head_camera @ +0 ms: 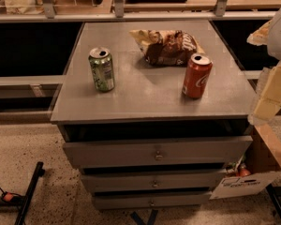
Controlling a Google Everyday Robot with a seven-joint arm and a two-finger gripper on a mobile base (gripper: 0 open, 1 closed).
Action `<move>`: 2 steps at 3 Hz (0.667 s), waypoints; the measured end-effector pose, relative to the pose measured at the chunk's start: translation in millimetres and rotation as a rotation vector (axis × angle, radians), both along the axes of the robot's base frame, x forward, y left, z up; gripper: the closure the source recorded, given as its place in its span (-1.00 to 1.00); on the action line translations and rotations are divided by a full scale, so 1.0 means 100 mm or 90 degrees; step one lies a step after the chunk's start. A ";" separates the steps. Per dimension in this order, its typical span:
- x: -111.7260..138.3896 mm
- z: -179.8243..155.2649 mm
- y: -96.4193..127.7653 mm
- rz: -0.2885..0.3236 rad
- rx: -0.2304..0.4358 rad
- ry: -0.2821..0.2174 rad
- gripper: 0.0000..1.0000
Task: Move coke can near green can
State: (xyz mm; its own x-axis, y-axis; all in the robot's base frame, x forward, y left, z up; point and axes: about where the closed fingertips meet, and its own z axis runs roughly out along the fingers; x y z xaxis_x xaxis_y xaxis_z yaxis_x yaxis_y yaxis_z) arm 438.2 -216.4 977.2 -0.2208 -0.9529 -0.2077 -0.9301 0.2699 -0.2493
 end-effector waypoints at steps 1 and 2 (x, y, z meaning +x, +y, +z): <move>0.00 0.00 0.00 0.000 0.000 0.000 -1.00; 0.22 -0.18 -0.01 -0.005 -0.005 0.008 -1.00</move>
Offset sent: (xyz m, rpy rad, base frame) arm 0.0550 -0.0038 -0.0502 -0.0192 0.0510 -0.0213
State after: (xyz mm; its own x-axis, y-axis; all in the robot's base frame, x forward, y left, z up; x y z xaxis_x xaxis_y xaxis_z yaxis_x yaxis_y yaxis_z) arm 460.3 -217.0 959.0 -0.2309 -0.9526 -0.1981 -0.9310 0.2754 -0.2395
